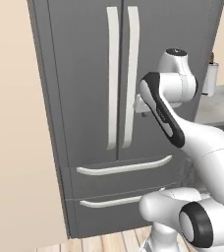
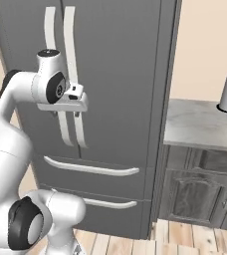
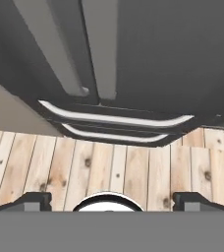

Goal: Open the fridge, remove the banana, mushroom, and steak, and place them on any counter.

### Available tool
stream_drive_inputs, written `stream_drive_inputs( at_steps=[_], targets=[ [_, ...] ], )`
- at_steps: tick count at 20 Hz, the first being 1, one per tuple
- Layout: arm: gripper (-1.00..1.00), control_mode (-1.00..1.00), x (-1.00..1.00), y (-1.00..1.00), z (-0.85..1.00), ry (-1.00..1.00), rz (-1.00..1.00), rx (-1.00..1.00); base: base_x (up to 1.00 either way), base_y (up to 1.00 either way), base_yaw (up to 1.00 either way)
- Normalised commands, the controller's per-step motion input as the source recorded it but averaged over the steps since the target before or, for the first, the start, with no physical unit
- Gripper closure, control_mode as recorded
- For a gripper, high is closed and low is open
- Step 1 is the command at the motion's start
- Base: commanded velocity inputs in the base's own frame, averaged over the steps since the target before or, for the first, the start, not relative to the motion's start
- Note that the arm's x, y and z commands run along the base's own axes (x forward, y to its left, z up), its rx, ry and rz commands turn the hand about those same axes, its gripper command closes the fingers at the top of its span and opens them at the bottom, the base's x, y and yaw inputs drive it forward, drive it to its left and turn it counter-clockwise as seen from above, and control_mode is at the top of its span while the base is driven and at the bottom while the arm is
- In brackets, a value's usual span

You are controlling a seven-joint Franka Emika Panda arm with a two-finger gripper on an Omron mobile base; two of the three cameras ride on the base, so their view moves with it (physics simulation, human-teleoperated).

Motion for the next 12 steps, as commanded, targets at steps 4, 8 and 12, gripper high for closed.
stream_drive_inputs(
  at_steps=[4,8,12],
  targets=[
    [-1.00,1.00,0.00,0.00,0.00,0.00,0.00,0.00,-0.40,0.24,-0.04],
    [-1.00,1.00,0.00,0.00,0.00,0.00,0.00,0.00,-0.26,0.35,-0.03],
    [-1.00,1.00,0.00,0.00,0.00,0.00,0.00,0.00,-0.02,0.43,0.00]
  ],
)
